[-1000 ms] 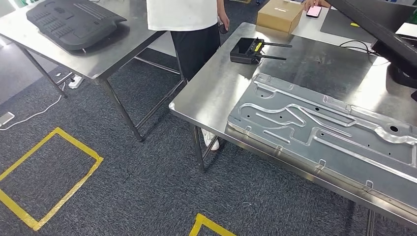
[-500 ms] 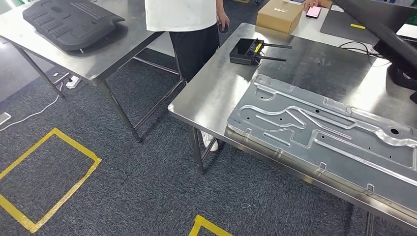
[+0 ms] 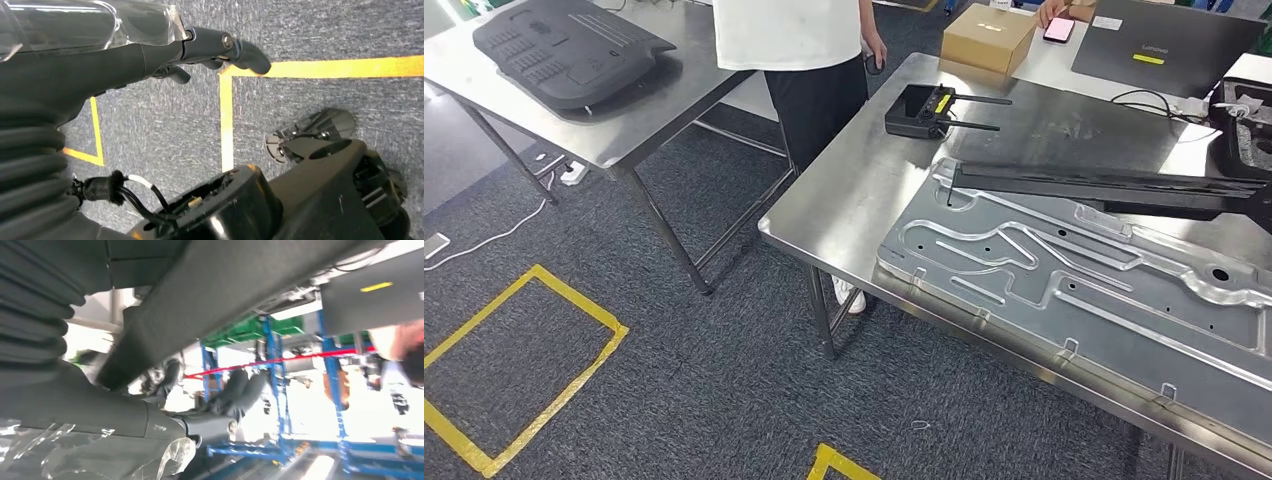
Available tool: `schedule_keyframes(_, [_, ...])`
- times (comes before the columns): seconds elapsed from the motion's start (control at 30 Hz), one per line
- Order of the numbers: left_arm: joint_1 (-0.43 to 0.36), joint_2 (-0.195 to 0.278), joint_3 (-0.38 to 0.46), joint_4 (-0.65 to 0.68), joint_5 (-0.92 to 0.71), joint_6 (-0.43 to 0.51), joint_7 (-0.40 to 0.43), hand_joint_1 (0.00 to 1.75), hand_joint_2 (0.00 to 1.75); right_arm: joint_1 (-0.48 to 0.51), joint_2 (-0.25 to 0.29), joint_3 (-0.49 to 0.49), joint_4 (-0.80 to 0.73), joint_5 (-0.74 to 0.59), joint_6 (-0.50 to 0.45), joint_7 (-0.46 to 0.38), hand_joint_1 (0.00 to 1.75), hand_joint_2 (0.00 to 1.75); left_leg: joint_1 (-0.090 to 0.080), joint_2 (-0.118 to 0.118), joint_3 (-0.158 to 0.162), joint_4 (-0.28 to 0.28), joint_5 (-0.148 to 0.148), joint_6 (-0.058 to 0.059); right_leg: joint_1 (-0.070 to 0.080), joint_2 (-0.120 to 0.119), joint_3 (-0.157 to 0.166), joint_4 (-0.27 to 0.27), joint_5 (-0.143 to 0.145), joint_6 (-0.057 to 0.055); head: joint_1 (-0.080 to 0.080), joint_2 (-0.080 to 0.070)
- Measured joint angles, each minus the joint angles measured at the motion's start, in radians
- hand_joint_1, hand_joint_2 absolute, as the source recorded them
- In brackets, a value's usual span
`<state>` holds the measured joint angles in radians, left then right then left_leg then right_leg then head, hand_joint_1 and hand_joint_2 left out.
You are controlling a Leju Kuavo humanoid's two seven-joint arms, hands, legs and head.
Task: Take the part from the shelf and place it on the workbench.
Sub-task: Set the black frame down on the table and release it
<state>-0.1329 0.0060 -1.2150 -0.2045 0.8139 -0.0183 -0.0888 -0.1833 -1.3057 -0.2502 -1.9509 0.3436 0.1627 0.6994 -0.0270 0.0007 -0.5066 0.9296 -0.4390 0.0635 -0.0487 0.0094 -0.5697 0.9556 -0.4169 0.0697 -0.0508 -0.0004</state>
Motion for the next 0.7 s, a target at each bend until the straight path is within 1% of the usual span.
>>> schedule_keyframes(0.03, [0.000,0.000,0.000,0.000,0.000,0.000,0.000,0.00,0.00,0.002,-0.001,-0.002,0.000,0.000,0.000,0.000,0.00,0.00,0.001,0.000,-0.006,0.015,-0.010,-0.004,0.000,-0.001,0.000,0.000,0.000,-0.005,0.000,0.000])
schedule_keyframes(0.07, [0.000,0.000,0.000,0.000,0.000,0.000,0.000,0.00,0.00,0.002,-0.003,-0.006,0.000,0.000,-0.001,0.000,0.00,0.00,0.004,0.000,-0.021,0.052,-0.031,-0.010,-0.001,-0.001,0.001,0.000,0.000,-0.010,0.000,0.000])
schedule_keyframes(0.1, [0.000,0.000,0.000,0.000,0.000,0.000,0.000,0.00,0.00,0.003,-0.004,-0.011,-0.001,0.000,-0.001,0.000,0.00,0.00,0.006,0.000,-0.049,0.111,-0.061,-0.016,-0.001,-0.002,0.001,-0.001,0.001,-0.013,0.000,0.000])
schedule_keyframes(0.17, [0.001,0.000,0.000,0.000,0.000,0.000,-0.001,0.00,0.00,0.004,-0.005,-0.020,-0.002,0.000,-0.002,0.000,0.00,0.00,0.011,0.000,-0.126,0.262,-0.123,-0.023,0.001,-0.003,0.001,-0.001,-0.001,-0.016,0.000,0.000])
schedule_keyframes(0.2, [0.002,-0.001,0.000,0.000,0.000,0.000,-0.001,0.00,0.00,0.005,-0.005,-0.023,-0.002,0.000,-0.003,0.000,0.00,0.00,0.011,0.000,-0.155,0.312,-0.135,-0.022,0.002,-0.003,0.001,-0.001,-0.001,-0.017,0.000,0.000])
schedule_keyframes(0.23, [0.002,-0.001,0.000,0.000,0.000,0.000,-0.002,0.00,0.00,0.006,-0.006,-0.025,-0.002,-0.001,-0.003,0.000,0.00,0.00,0.011,-0.001,-0.166,0.325,-0.128,-0.018,0.004,-0.002,0.001,-0.001,-0.002,-0.018,-0.001,0.000])
schedule_keyframes(0.27, [0.003,-0.001,0.000,0.000,-0.001,0.000,-0.004,0.00,0.00,0.008,-0.006,-0.027,-0.002,-0.001,-0.003,0.000,0.00,0.00,0.008,-0.001,-0.157,0.292,-0.102,-0.011,0.007,-0.001,0.002,-0.001,-0.002,-0.018,-0.001,0.000])
schedule_keyframes(0.3, [0.002,-0.001,0.000,0.000,-0.002,0.000,-0.006,0.00,0.00,0.008,-0.007,-0.030,-0.002,-0.001,-0.003,-0.001,0.00,0.00,0.004,-0.001,-0.130,0.223,-0.065,0.001,0.010,0.000,0.003,-0.001,-0.002,-0.019,-0.001,0.000])
schedule_keyframes(0.33, [0.001,-0.001,0.000,0.000,-0.002,0.000,-0.007,0.00,0.00,0.009,-0.008,-0.034,-0.002,0.000,-0.003,-0.001,0.00,0.00,-0.002,-0.003,-0.094,0.139,-0.026,0.016,0.011,0.000,0.003,-0.002,-0.002,-0.019,-0.001,0.000])
schedule_keyframes(0.37, [0.000,-0.001,0.000,0.000,-0.003,0.000,-0.009,0.00,0.00,0.010,-0.008,-0.039,-0.002,0.000,-0.004,-0.001,0.00,0.00,-0.007,-0.004,-0.063,0.068,0.004,0.026,0.013,0.002,0.003,-0.003,-0.003,-0.018,-0.001,0.000])
schedule_keyframes(0.4, [-0.001,-0.001,0.000,0.000,-0.003,0.000,-0.009,0.00,0.00,0.011,-0.008,-0.044,-0.002,0.000,-0.005,-0.001,0.00,0.00,-0.013,-0.004,-0.042,0.022,0.022,0.032,0.014,0.003,0.003,-0.003,-0.003,-0.018,-0.001,0.000])
schedule_keyframes(0.43, [-0.002,-0.001,0.000,0.000,-0.003,0.000,-0.010,0.00,0.00,0.012,-0.007,-0.048,-0.002,0.000,-0.005,0.000,0.00,0.00,-0.016,-0.004,-0.032,0.002,0.029,0.033,0.015,0.004,0.004,-0.004,-0.003,-0.017,-0.001,0.000])
schedule_keyframes(0.47, [-0.003,-0.001,0.000,0.000,-0.003,0.000,-0.010,0.00,0.00,0.013,-0.007,-0.051,-0.002,-0.001,-0.006,0.000,0.00,0.00,-0.016,-0.002,-0.031,-0.001,0.031,0.029,0.016,0.006,0.005,-0.005,-0.003,-0.014,-0.001,0.000])
schedule_keyframes(0.53, [-0.004,-0.003,0.000,0.000,-0.004,0.000,-0.010,0.00,0.00,0.014,-0.009,-0.056,-0.002,-0.001,-0.007,0.001,0.00,0.00,-0.013,-0.001,-0.025,-0.015,0.039,0.027,0.013,0.004,0.003,0.001,-0.010,-0.008,-0.001,0.000])
schedule_keyframes(0.57, [-0.005,-0.004,0.000,0.000,-0.005,0.000,-0.010,0.00,0.00,0.014,-0.011,-0.061,-0.002,-0.001,-0.008,0.000,0.00,0.00,-0.011,0.000,-0.022,-0.022,0.042,0.028,0.013,0.002,-0.006,0.024,-0.027,-0.005,-0.001,0.000])
schedule_keyframes(0.6, [-0.006,-0.005,0.000,0.000,-0.005,0.002,-0.010,0.00,0.00,0.013,-0.012,-0.065,-0.002,-0.001,-0.008,0.000,0.00,0.00,-0.008,0.001,-0.019,-0.028,0.046,0.029,0.013,0.000,-0.025,0.070,-0.056,-0.003,0.000,0.000])
schedule_keyframes(0.67, [-0.007,-0.006,0.000,0.000,-0.007,0.005,-0.010,0.00,0.00,0.014,-0.011,-0.071,-0.002,0.001,-0.009,0.000,0.00,0.00,-0.008,0.001,-0.018,-0.028,0.046,0.031,0.014,-0.002,-0.087,0.212,-0.127,0.002,0.000,0.000])
schedule_keyframes(0.7, [-0.006,-0.007,0.000,0.000,-0.008,0.005,-0.010,0.00,0.00,0.016,-0.011,-0.072,-0.002,0.004,-0.008,0.000,0.00,0.00,-0.007,0.002,-0.017,-0.028,0.046,0.032,0.014,-0.002,-0.116,0.273,-0.149,0.006,0.000,0.000])
